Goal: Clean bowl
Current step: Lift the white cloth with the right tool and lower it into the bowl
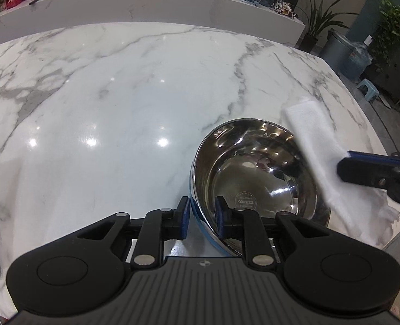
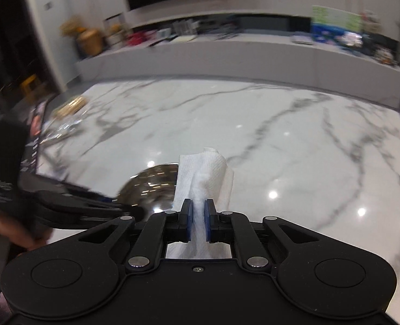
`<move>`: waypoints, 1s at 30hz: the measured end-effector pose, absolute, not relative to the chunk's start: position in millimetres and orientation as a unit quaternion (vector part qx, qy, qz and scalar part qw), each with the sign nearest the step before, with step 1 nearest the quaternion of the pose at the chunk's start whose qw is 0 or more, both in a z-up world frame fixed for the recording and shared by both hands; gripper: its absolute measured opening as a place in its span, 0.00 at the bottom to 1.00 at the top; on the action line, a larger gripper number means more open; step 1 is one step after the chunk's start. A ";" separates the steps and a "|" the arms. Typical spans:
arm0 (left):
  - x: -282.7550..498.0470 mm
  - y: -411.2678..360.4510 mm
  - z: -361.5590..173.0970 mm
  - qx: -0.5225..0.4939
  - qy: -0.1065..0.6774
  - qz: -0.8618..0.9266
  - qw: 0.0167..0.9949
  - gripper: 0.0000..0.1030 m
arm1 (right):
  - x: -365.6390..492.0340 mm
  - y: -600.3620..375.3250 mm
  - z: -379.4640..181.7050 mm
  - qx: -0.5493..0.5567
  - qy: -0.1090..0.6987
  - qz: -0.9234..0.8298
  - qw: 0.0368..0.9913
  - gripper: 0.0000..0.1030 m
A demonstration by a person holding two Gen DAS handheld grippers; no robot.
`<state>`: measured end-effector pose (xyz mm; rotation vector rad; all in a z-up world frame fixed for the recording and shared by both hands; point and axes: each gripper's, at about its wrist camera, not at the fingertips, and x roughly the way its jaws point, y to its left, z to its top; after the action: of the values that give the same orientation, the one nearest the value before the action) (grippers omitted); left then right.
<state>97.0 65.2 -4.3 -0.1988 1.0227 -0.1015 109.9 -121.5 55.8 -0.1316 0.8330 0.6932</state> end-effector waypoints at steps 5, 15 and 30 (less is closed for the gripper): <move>97.6 63.1 -6.7 -0.083 0.493 -0.047 0.865 0.13 | 116.8 -99.2 45.8 -0.102 0.432 0.354 0.823 0.08; 98.1 62.7 -11.0 -0.082 0.493 -0.057 0.864 0.12 | 114.1 -75.5 18.6 -0.163 0.478 0.378 0.776 0.08; 98.9 58.4 -11.4 -0.057 0.487 -0.070 0.869 0.12 | 115.9 -47.9 4.9 -0.293 0.485 0.413 0.713 0.07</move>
<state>98.9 58.4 -11.4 -0.1183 1.0179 -0.1473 115.9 -47.9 4.9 -0.6493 1.0756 0.9157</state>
